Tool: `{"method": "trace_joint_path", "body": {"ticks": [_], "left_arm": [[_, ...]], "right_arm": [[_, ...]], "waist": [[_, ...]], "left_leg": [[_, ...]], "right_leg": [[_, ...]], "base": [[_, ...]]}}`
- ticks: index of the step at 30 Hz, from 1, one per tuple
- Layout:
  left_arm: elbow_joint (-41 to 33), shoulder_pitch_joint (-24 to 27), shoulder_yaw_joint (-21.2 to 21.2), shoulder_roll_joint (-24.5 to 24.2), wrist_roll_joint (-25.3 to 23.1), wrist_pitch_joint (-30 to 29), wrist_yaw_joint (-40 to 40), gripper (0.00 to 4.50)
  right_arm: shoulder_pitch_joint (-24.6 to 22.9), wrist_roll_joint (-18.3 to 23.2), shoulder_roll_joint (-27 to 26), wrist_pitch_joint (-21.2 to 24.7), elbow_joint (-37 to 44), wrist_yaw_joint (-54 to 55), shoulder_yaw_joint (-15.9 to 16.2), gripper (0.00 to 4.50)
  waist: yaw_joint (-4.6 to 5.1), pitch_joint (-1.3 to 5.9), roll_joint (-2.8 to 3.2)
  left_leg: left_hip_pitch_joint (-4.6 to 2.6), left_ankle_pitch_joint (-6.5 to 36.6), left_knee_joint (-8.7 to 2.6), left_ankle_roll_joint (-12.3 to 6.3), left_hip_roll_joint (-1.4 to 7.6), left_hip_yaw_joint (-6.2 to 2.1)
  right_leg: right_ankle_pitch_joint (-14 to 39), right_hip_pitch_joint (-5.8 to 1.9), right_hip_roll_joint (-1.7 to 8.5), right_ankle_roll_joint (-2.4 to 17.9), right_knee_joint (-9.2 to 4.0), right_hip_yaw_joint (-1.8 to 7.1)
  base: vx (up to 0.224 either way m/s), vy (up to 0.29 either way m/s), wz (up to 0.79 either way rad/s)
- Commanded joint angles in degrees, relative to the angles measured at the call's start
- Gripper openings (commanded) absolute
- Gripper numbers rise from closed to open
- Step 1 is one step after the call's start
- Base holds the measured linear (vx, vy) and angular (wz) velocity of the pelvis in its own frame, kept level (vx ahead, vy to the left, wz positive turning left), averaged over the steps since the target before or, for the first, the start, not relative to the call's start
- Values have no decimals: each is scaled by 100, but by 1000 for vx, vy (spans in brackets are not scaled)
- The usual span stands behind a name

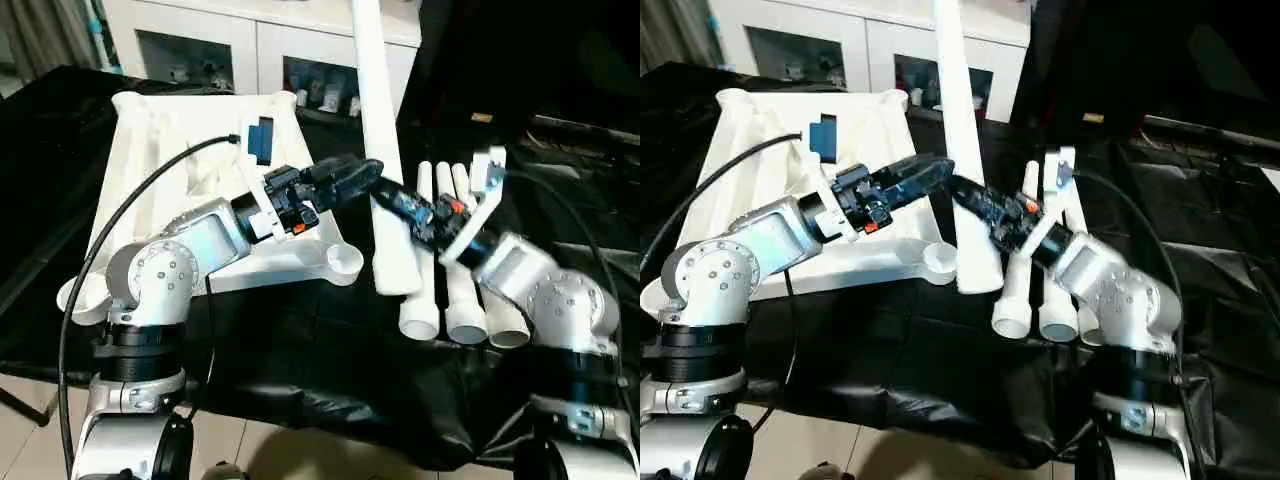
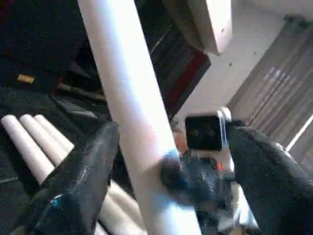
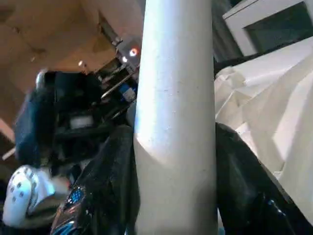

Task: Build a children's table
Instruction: Pick table leg

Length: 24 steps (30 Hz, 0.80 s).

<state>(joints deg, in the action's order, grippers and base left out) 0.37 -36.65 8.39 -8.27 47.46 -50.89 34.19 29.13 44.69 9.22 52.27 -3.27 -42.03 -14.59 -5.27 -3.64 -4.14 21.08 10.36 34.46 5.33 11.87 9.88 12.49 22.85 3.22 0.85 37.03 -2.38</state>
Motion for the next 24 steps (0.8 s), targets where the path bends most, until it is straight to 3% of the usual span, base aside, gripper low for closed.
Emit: {"method": "trace_joint_path", "body": {"ticks": [1, 6, 11, 14, 19, 21, 22, 24], "left_arm": [[-13, -158, 47, 32, 135, -63, -81, 432], [20, -270, 307, 121, 461, -288, -146, 450], [12, -255, 241, -8, 513, -406, 116, 450], [75, -240, 30, -163, 344, -277, 340, 450], [315, -359, -53, -146, -180, 62, -49, 450], [449, -473, 35, -38, -420, 204, -578, 450], [459, -479, 46, -29, -424, 207, -606, 450], [632, -595, 268, 121, -400, 186, -1058, 450]], "right_arm": [[11, 38, 77, 40, 178, -49, 40, 184], [-46, 42, 68, 34, 280, -64, 168, 184], [-122, 154, 106, 92, 381, -220, 312, 184], [-159, 162, 175, 136, 397, -377, 469, 184], [-183, -150, 258, -73, 437, -394, 724, 184], [-153, -1110, 334, -826, 395, 27, 1236, 183], [-154, -1175, 348, -878, 393, 40, 1283, 183], [-155, -1840, 389, -1455, 378, 270, 1741, 183]], "waist": [[-23, 435, 44], [-19, 432, 62], [-31, 436, 62], [-31, 430, 86], [-26, 431, 96], [-28, 434, 127], [-26, 437, 113], [-21, 431, 115]], "left_leg": [[-39, 217, -353, 1, 69, 11], [-40, 294, -353, 67, 66, 11], [-43, 215, -355, 38, 64, 6], [-44, 280, -362, 47, 65, -1], [-53, 368, -369, 134, 84, -16], [-46, 302, -365, 219, 83, -24], [-48, 296, -358, 250, 81, -24], [-40, 366, -361, 292, 59, -23]], "right_leg": [[-212, -377, 352, 1097, -399, 235], [-133, -378, 347, 1076, -404, 235], [-242, -382, 347, 1035, -401, 235], [-163, -377, 348, 1021, -405, 230], [-81, -379, 363, 962, -420, 232], [-189, -371, 362, 961, -404, 230], [-208, -374, 363, 946, -410, 229], [-191, -394, 357, 920, -411, 235]], "base": [[0, 0, 0], [0, 0, 0], [0, 0, 0], [0, 0, 0], [0, 0, 0], [0, 0, 0], [0, 0, 0], [0, 0, 0]]}}
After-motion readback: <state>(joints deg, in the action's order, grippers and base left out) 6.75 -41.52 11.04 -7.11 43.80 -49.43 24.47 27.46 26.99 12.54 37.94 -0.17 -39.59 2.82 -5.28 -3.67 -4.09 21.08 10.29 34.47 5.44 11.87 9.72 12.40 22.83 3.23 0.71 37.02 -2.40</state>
